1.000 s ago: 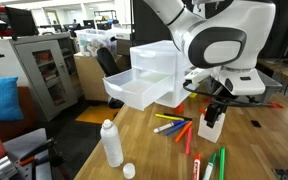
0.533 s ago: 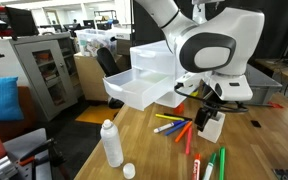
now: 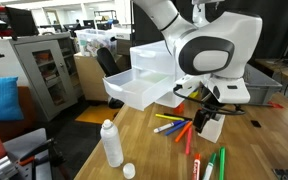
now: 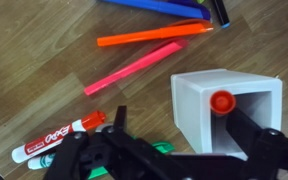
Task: Move the white box from right to left
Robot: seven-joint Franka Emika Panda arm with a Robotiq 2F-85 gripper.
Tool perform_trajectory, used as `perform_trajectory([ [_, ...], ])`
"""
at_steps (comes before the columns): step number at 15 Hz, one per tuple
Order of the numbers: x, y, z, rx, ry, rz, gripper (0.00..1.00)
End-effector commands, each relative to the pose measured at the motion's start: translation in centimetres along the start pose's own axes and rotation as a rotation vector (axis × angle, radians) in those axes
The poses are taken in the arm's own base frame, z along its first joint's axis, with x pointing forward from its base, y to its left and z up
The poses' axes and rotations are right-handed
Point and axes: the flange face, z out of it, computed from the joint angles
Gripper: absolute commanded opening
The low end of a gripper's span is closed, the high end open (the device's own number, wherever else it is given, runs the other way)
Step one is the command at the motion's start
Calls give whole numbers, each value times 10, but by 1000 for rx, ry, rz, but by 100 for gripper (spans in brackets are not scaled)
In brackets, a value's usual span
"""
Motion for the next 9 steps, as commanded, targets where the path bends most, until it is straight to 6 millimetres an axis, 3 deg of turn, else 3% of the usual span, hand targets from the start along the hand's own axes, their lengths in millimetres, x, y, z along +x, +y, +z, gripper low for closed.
perform_trajectory([
  [1,-1,-2,4,0,13,26,99],
  [2,-1,-3,4,5,15,32,77],
  [4,-1,-4,3,11,22,43,71],
  [9,-2,-10,1,29,37,62,35],
])
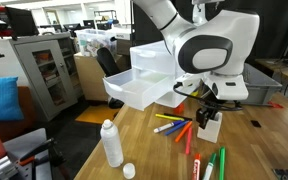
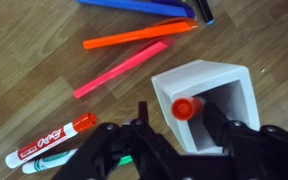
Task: Move the white box from right to left
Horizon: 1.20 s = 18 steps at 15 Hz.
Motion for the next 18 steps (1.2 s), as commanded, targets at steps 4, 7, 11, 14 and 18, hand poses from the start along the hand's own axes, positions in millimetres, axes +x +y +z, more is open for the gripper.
perform_trajectory([
  [4,2,-2,2,5,26,20,10],
  [7,4,-2,0,9,29,23,0],
  [11,4,-1,-3,19,22,29,3],
  [14,4,0,-12,34,22,26,3],
  [18,7,8,-35,51,29,35,3],
])
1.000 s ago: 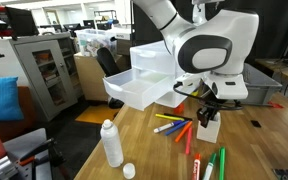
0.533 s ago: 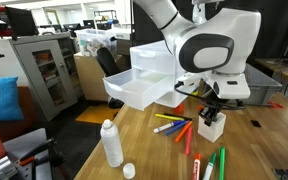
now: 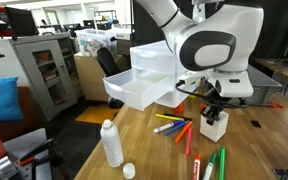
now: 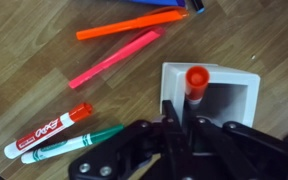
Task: Move the white box from right to left
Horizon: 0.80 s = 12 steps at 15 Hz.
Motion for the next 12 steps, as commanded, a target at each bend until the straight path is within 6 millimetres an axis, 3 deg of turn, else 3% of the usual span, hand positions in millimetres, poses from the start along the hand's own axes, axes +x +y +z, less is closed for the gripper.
perform_trajectory([
  [1,1,11,-31,35,7,18,3],
  [6,-7,39,-80,33,-12,43,3],
  [9,-14,72,-104,13,-16,55,3],
  [12,-25,105,-113,-10,-45,89,3],
])
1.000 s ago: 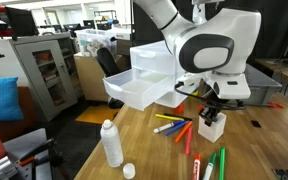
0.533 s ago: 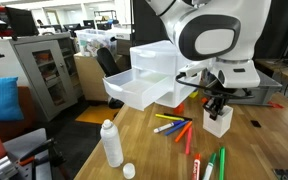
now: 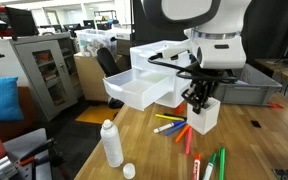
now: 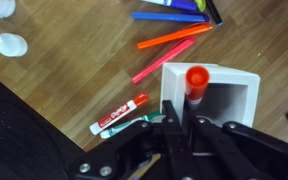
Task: Move the white box from right to left
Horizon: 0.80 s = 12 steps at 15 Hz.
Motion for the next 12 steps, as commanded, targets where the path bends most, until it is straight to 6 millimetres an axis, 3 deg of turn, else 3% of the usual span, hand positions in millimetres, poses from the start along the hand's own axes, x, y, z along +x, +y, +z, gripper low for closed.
perform_trajectory([
  [1,-16,41,-13,-24,-29,51,3],
  [7,-34,92,17,-126,-68,162,3],
  [12,-36,110,49,-180,-69,222,3],
])
